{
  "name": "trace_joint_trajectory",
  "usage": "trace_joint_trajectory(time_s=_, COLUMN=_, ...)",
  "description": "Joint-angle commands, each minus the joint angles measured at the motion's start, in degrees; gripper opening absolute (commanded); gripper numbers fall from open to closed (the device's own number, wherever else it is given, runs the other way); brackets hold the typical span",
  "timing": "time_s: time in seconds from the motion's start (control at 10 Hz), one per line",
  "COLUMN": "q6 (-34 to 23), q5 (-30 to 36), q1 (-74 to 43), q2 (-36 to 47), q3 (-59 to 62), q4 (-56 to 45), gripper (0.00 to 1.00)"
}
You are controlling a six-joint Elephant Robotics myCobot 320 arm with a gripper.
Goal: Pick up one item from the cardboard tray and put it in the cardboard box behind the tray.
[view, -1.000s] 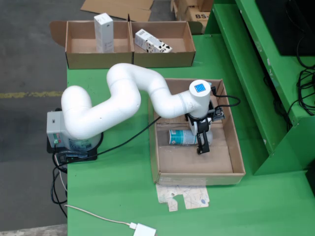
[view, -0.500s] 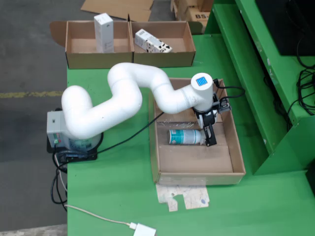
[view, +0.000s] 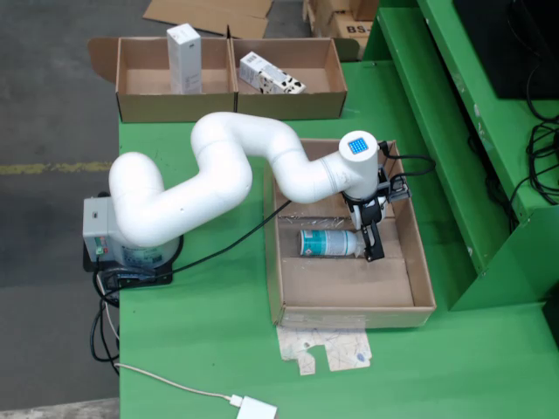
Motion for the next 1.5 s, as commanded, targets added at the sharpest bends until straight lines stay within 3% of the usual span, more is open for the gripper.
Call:
trace_joint_trajectory(time_s=0.0, q6=-0.01, q5=-0.21, q1=0.02, q2=1.66, q3=1.6, q4=0.54, gripper=1.0)
trace_joint_trajectory(time_s=0.3, q6=-0.01, q5=-0.21, q1=0.02, q2=1.66, q3=1.6, q4=0.54, gripper=1.0)
trace_joint_trajectory(time_s=1.3, q6=-0.01, q5=-0.21, q1=0.02, q2=1.66, q3=1.6, q4=0.54, gripper=0.0)
trace_joint_trajectory(time_s=1.4, q6=-0.01, q5=-0.21, q1=0.02, q2=1.66, q3=1.6, q4=0.54, gripper=0.0)
